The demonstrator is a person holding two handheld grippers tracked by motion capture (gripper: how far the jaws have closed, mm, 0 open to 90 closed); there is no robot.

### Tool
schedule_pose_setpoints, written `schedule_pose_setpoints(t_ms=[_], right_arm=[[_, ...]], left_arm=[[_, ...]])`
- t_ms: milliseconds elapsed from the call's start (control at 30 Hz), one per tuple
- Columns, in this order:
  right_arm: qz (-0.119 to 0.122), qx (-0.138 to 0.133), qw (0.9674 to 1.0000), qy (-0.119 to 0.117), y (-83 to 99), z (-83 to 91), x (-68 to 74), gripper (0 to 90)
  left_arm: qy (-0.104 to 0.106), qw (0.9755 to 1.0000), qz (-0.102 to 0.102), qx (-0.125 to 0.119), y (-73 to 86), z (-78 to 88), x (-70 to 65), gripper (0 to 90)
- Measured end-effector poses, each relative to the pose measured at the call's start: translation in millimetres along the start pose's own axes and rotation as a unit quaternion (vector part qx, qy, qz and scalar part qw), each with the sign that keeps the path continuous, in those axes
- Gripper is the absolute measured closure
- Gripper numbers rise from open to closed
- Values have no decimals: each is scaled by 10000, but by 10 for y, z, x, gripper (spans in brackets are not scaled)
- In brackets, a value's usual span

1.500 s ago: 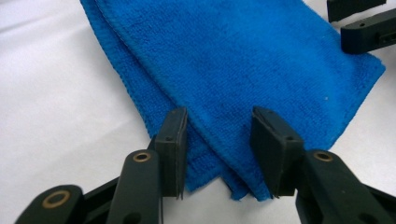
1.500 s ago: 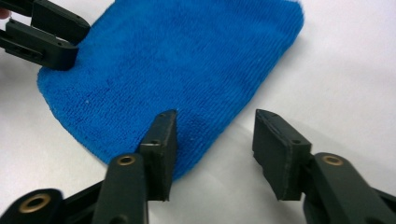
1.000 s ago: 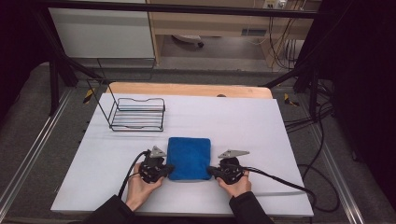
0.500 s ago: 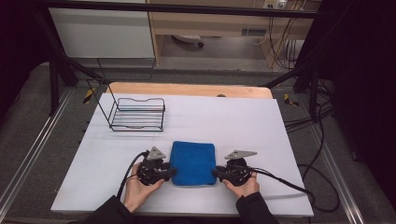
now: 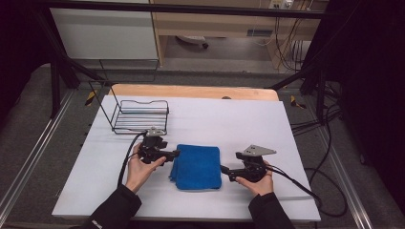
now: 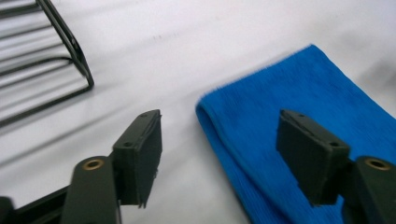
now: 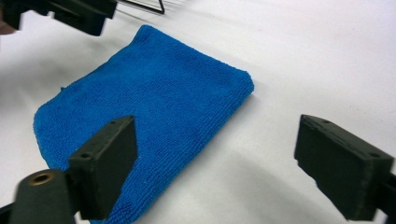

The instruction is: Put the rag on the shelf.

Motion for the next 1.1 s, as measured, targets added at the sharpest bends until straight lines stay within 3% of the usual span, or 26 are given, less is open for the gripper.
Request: schedule_pose_setpoints(t_ms=[200,300,500,833,1100], right_arm=[[-74,48,10000,28,6,1,-41,102],[-49,52,10000,25,8,-12,-45,99],[-91,86,9999,28,13,-24,-43,95],[-135,151,9998,39,7,-42,-53,97],[-184,126,9997,70,-24,-59,-74,78]], left_arm=[[-183,9997,-77,167,-54,-186,51,399],[-138,9995,-5,270,-45,-292,81,430],[-158,9988,-96,455,-40,-427,73,525],[121,9991,-70,390,-25,-458,25,642],[171,9992,-161,337,-10,-464,-73,780]])
Point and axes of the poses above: each handheld gripper's, and its own axes: z roughly backward along the jaws, y roughly out of its underside, x roughly to its left, the point moved 1 cm from there along -z, roughly forward along the jaws, and after that the axes turned 15 degrees about -z, right-handed, at the moved point
